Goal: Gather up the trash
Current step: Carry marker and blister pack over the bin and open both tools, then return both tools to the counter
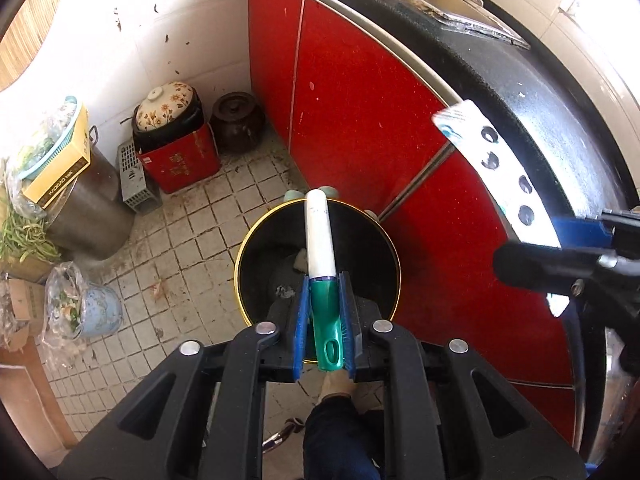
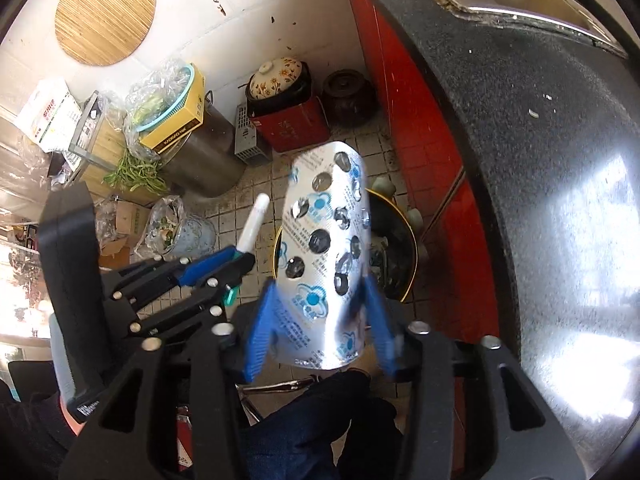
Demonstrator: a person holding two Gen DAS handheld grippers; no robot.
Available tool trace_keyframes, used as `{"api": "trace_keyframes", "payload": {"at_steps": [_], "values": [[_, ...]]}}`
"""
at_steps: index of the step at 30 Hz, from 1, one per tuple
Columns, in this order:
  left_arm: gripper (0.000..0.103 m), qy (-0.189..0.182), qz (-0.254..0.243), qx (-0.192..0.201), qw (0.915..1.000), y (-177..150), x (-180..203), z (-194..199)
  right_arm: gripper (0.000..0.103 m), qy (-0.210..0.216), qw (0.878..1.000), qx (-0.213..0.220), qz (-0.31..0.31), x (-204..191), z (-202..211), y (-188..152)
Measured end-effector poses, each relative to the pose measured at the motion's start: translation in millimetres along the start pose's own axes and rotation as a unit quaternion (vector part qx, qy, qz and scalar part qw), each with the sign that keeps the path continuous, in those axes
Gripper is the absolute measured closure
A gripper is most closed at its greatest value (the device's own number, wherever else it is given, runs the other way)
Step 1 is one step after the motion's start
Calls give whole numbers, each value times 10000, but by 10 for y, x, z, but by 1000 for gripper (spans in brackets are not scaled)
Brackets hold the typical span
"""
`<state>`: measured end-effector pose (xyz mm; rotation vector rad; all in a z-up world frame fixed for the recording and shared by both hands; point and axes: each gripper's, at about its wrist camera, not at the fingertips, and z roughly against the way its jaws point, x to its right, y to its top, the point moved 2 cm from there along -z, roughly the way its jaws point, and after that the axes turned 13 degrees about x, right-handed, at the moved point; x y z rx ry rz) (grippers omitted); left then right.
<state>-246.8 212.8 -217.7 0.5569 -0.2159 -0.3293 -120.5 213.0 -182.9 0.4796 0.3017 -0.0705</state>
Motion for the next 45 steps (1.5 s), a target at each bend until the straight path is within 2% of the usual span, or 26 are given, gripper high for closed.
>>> {"api": "trace_keyframes", "payload": {"at_steps": [1, 3, 4, 5, 7, 9, 11, 13, 15, 18, 20, 22, 24, 26, 29, 30, 31, 32, 33, 34, 37, 41, 43, 45], "values": [[85, 49, -44, 10, 10000, -1, -10, -7, 56, 23, 10000, -1, -21, -3, -6, 16], [64, 120, -53, 7, 9999, -5, -34, -13, 50, -12, 10000, 42, -14, 4, 19, 43], [44, 125, 11, 43, 9999, -8, -54, 1, 44, 13, 10000, 73, -23, 3, 45, 51], [35, 86, 81, 119, 9999, -7, -70, 35, 40, 19, 10000, 84, -32, -3, 58, 58], [32, 130, 81, 172, 9997, -8, -72, 74, 38, 51, 9999, 132, -50, 12, 152, 44], [26, 191, 38, 141, 9997, -22, -59, 113, 29, 70, 9997, 189, -108, 45, 245, 30], [20, 203, 12, 124, 9997, -41, -25, 162, 27, 94, 9994, 247, -228, 118, 403, -14], [19, 231, -74, 120, 9996, -42, 44, 248, 25, 74, 9986, 393, -353, 215, 636, -72], [15, 239, -195, 205, 9993, -23, 165, 376, 18, -36, 9969, 637, -470, 348, 913, -133], [12, 30, -514, 391, 9979, 44, 490, 584, 16, -391, 9912, 1070, -671, 627, 1398, -307], [11, -136, -766, 483, 9958, 85, 731, 672, 15, -787, 9837, 1360, -875, 880, 1769, -490], [10, -491, -1110, 551, 9911, 137, 1130, 757, 14, -1264, 9710, 1645, -1186, 1190, 2156, -736], [10, -869, -1486, 549, 9835, 165, 1542, 800, 14, -1661, 9556, 1853, -1580, 1465, 2474, -1008], [10, -1259, -1933, 567, 9714, 163, 1987, 841, 14, -2002, 9362, 2058, -2028, 1724, 2789, -1318], [10, -1828, -2687, 617, 9437, 97, 2717, 926, 14, -2478, 9039, 2300, -2621, 2019, 3195, -1806], [10, -2055, -2953, 646, 9308, 58, 2998, 976, 14, -2611, 8935, 2359, -2789, 2109, 3315, -1963], [10, -2240, -3160, 670, 9195, 16, 3242, 1030, 14, -2792, 8781, 2442, -3023, 2200, 3477, -2168], [10, -2335, -3268, 669, 9134, -18, 3382, 1055, 14, -2875, 8695, 2494, -3149, 2257, 3572, -2325], [10, -2500, -3425, 646, 9033, -76, 3603, 1099, 14, -2992, 8566, 2564, -3332, 2308, 3706, -2523], [10, -2636, -3531, 609, 8956, -141, 3792, 1138, 14, -3062, 8496, 2595, -3421, 2327, 3764, -2622], [10, -2967, -3803, 480, 8747, -343, 4233, 1267, 14, -3349, 8157, 2708, -3863, 2406, 4029, -3097], [10, -3190, -4168, 398, 8503, -623, 4615, 1378, 14, -3563, 7872, 2791, -4188, 2435, 4206, -3489], [10, -3244, -4267, 372, 8434, -727, 4703, 1414, 14, -3609, 7756, 2814, -4347, 2487, 4275, -3644], [10, -3302, -4349, 307, 8372, -807, 4825, 1408, 14, -3638, 7698, 2815, -4424, 2515, 4308, -3721]]}}
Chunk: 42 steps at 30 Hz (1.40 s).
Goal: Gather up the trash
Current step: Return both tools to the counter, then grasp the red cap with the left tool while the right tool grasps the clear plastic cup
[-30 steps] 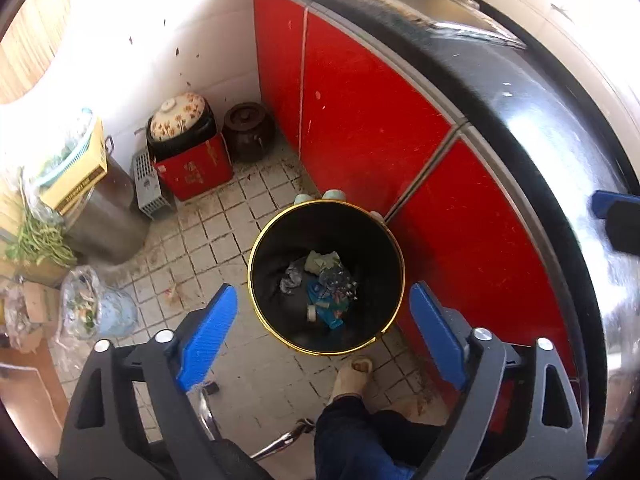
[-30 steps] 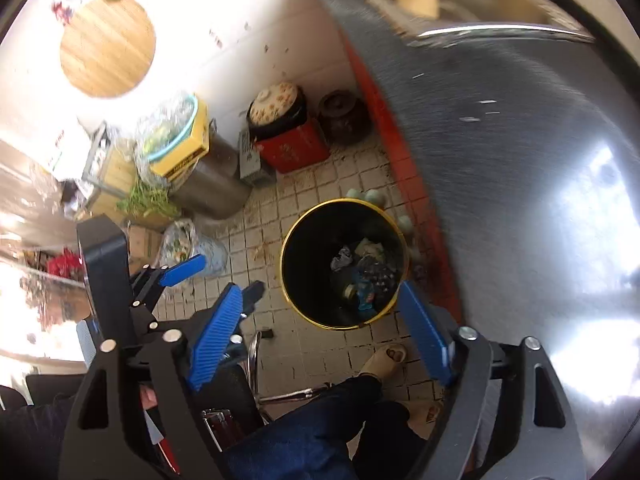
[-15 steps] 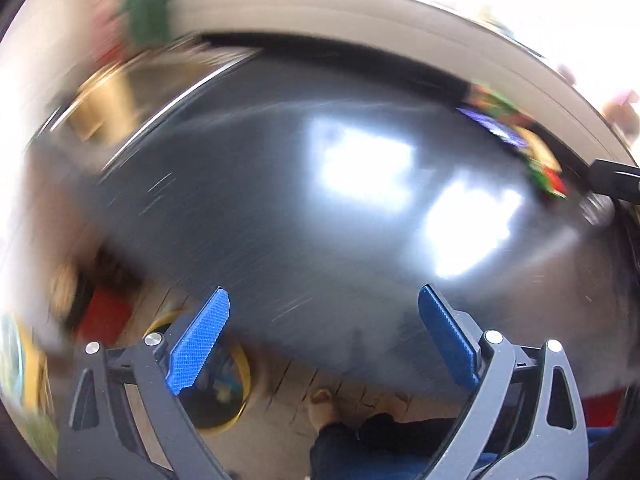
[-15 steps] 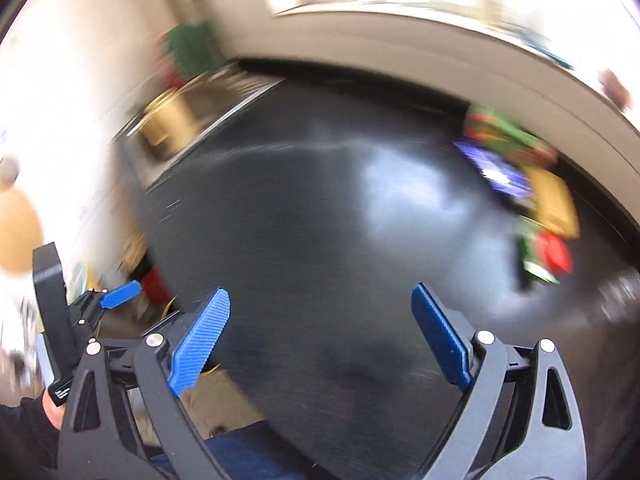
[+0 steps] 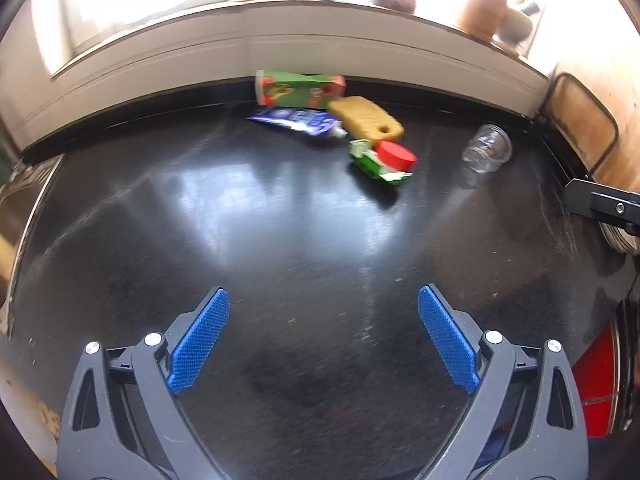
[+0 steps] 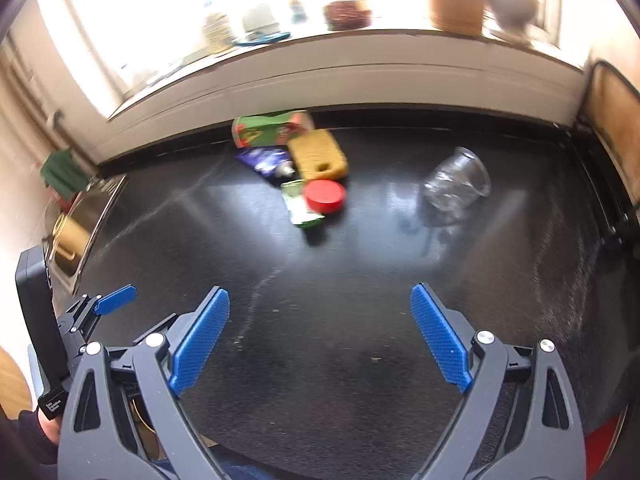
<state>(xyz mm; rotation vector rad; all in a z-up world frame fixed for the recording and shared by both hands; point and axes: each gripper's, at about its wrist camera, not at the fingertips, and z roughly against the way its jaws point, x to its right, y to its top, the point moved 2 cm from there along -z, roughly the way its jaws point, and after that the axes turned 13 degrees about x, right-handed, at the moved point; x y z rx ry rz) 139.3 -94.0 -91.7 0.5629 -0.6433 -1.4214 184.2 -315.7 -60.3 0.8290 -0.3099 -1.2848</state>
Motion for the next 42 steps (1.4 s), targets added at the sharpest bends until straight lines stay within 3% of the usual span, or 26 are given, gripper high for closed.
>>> {"api": "trace_keyframes", "payload": {"at_steps": [12, 26, 33, 40, 42], "values": [[10, 47, -342, -177, 9992, 332, 494, -778, 14, -140, 9998, -52, -162, 473, -398, 322], [10, 583, -162, -562, 9966, 565, 512, -1937, 14, -356, 9934, -827, -713, 1202, -1454, 415], [10, 641, -265, -538, 9961, 556, 190, -1860, 14, -298, 9897, -924, -1050, 1362, -1742, 490], [12, 483, -1136, -242, 9921, 632, 281, -1900, 14, -353, 9886, -925, -1138, 1389, -1908, 560], [20, 354, -1333, -115, 9904, 642, 335, -1917, 25, -364, 9901, -844, -1060, 1388, -1912, 573]]}}
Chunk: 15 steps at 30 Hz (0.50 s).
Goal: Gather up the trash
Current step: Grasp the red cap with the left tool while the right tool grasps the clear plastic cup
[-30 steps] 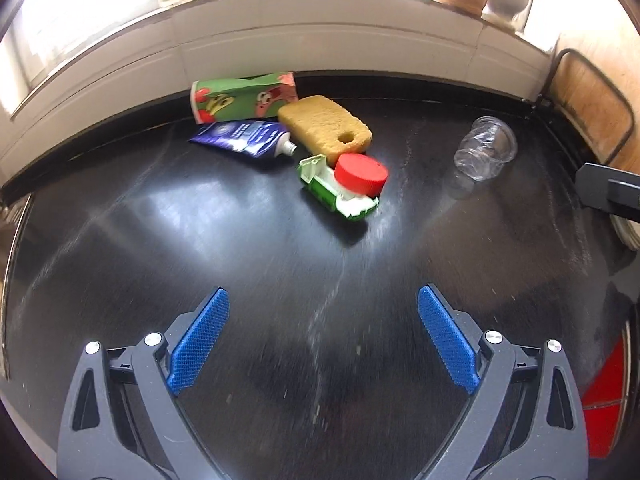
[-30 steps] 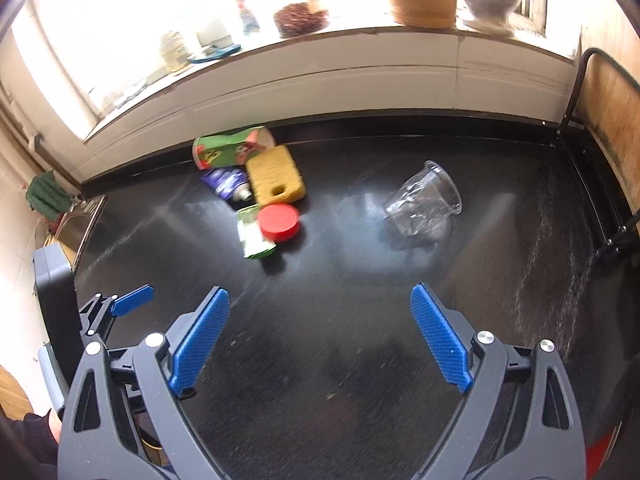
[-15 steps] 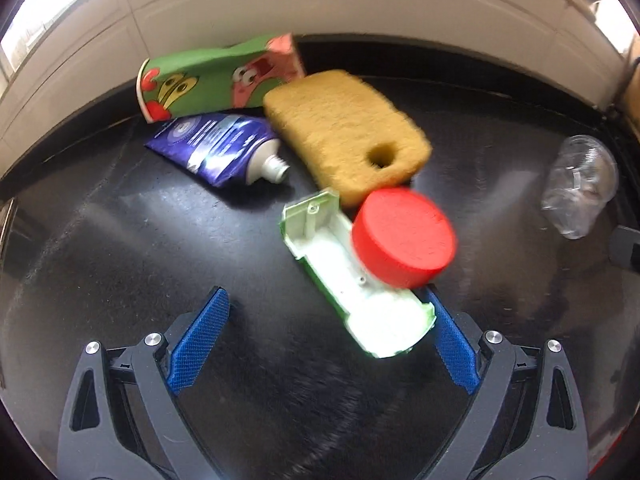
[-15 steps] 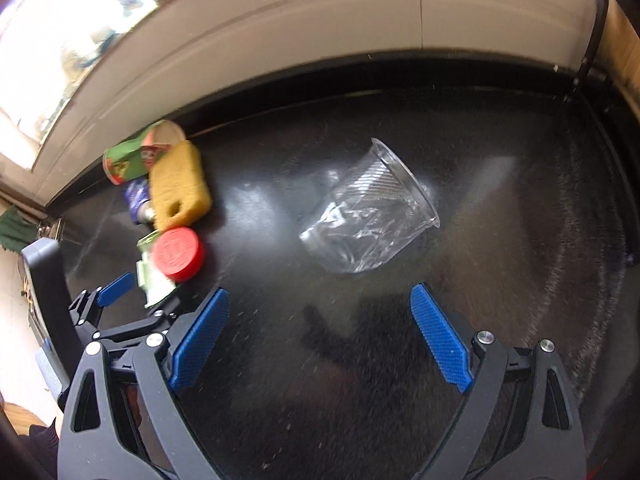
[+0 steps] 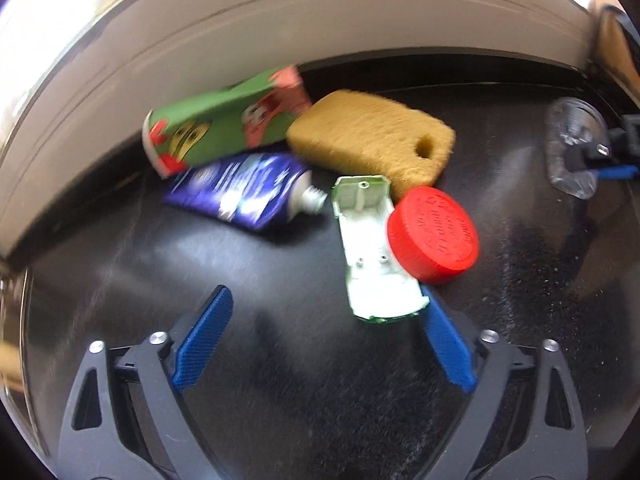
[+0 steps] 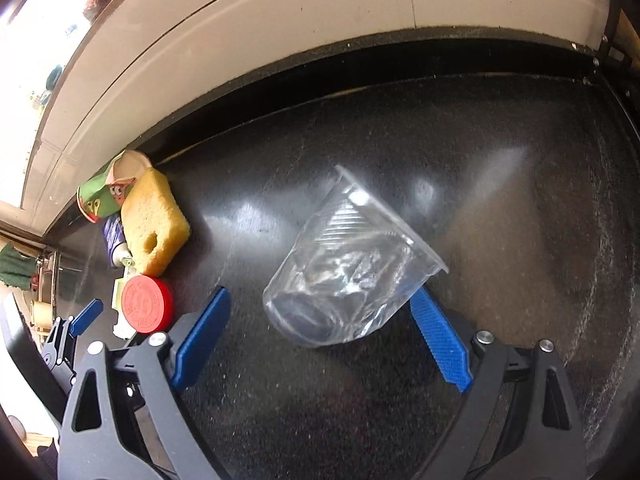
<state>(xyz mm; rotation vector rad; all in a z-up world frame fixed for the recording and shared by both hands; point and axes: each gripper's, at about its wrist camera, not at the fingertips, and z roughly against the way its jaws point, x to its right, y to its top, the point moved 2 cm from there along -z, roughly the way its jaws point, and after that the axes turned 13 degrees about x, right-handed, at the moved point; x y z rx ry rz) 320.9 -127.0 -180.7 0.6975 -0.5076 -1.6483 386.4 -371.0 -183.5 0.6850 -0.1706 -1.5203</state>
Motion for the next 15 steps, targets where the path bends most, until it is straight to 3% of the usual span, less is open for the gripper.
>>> {"api": "trace_keyframes", "payload": {"at_steps": [2, 3, 7, 11, 12, 13, 15], "values": [[37, -135, -252, 86, 9996, 17, 50, 6, 39, -40, 10000, 7, 74, -7, -4, -4], [42, -221, -396, 166, 9988, 29, 93, 17, 56, -33, 10000, -9, 49, 8, 1, -9], [74, -388, -670, 301, 9965, 54, 191, 7, 59, -21, 9994, 237, 265, -46, 86, -16], [75, -472, -649, 335, 9962, 48, 212, 113, 59, -16, 9984, 388, 407, -114, 305, -61], [94, -422, -690, 330, 9962, 57, 206, 198, 59, -13, 9984, 409, 392, -134, 393, -74], [103, -296, -728, 323, 9964, 65, 198, 292, 59, 5, 9983, 441, 376, -156, 495, -87], [103, -258, -616, 417, 9969, 90, 161, 547, 59, 47, 9976, 543, 438, -216, 678, -122]]}}
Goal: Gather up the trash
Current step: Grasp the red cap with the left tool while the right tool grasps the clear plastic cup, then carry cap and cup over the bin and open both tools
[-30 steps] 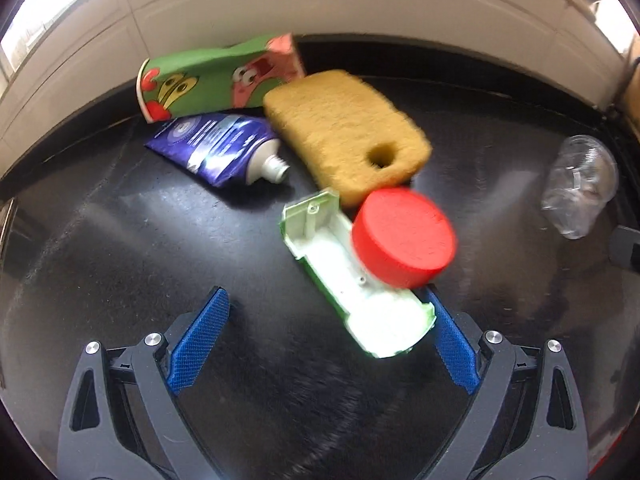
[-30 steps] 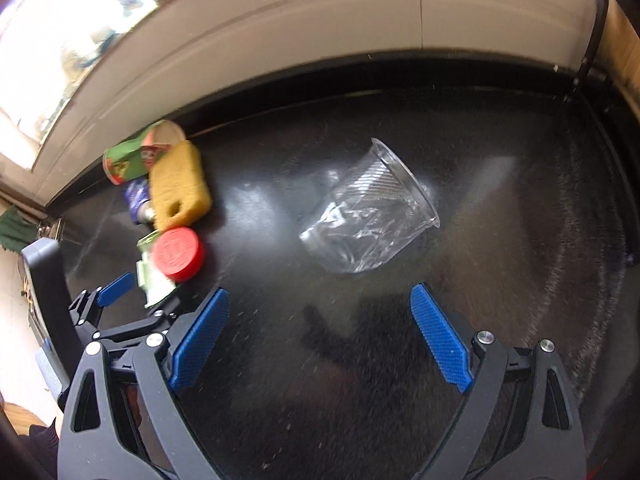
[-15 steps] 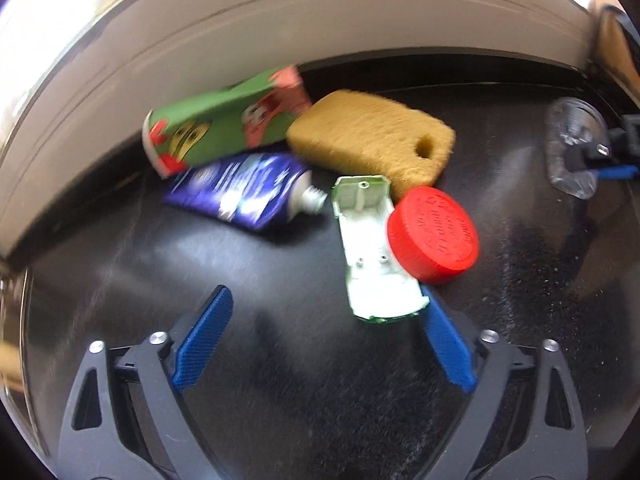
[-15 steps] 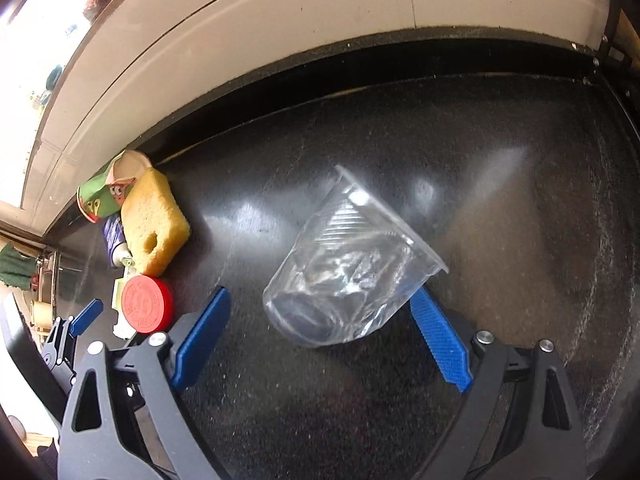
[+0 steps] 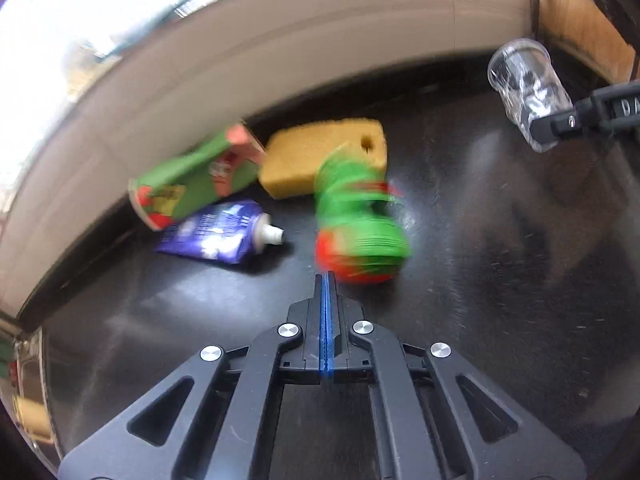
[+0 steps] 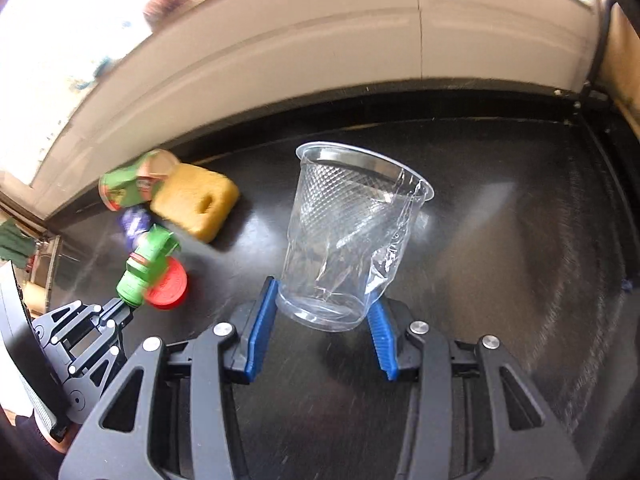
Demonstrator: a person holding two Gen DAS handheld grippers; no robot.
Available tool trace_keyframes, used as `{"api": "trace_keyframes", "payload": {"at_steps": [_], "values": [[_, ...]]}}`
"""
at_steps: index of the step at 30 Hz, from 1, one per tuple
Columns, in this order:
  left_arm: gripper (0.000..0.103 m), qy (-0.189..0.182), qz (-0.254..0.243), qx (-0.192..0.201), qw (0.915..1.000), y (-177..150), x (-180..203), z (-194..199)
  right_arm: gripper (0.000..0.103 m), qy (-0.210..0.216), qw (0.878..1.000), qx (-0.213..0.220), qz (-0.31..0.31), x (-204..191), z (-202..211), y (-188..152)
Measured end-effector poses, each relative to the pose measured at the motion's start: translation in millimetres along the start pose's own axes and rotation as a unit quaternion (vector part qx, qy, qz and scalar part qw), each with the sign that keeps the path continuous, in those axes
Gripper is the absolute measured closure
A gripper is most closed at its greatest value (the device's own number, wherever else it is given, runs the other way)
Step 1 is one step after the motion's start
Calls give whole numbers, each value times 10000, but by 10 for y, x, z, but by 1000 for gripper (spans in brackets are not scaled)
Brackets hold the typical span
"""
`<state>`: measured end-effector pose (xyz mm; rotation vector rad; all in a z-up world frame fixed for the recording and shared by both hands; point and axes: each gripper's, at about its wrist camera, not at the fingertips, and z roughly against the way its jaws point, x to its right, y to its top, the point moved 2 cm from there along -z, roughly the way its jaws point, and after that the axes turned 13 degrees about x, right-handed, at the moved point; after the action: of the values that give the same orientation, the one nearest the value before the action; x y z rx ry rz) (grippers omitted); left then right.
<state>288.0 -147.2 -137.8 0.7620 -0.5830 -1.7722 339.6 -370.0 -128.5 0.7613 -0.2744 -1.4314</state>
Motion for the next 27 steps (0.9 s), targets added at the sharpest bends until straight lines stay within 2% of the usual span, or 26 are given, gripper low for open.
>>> {"api": "trace_keyframes", "payload": {"at_steps": [3, 7, 9, 10, 11, 12, 13, 19, 21, 22, 23, 25, 27], "values": [[103, -21, 46, 66, 10000, -58, 30, 233, 59, 67, 9998, 122, 146, -67, 137, -116], [103, -88, 358, -264, 9990, -194, 14, 324, 59, 79, 9999, -46, -99, -74, 261, -324], [100, 1, 518, -70, 9986, -132, -6, 376, 59, 66, 10000, 3, -28, -112, 404, -400], [84, 11, 521, -52, 9986, -107, 14, 368, 59, 75, 10000, 5, -9, -118, 446, -436], [39, -8, 490, -87, 9988, -84, 19, 287, 59, 69, 10000, 5, 0, -122, 471, -462], [21, 35, 441, -131, 9989, -64, 28, 197, 59, 35, 10000, 21, 11, -112, 504, -498], [15, 44, 453, -65, 9989, -34, 44, 163, 59, -4, 10000, 35, 32, -92, 532, -530], [16, -213, 510, -216, 9982, -111, 102, -224, 59, -275, 9995, 135, -33, 133, 719, -691], [27, -367, 640, -196, 9971, -148, 120, -340, 59, -367, 9991, 202, -43, 198, 764, -736], [36, -507, 786, -101, 9956, -152, 102, -379, 59, -412, 9989, 228, -38, 219, 778, -757], [51, -497, 809, -38, 9955, -146, 111, -376, 59, -467, 9986, 256, -20, 246, 814, -788], [54, -515, 749, -75, 9958, -124, 148, -345, 59, -544, 9982, 236, -3, 250, 863, -833], [55, -561, 971, -155, 9936, -121, 114, -259, 59, -550, 9983, 180, -107, 248, 939, -863]]}}
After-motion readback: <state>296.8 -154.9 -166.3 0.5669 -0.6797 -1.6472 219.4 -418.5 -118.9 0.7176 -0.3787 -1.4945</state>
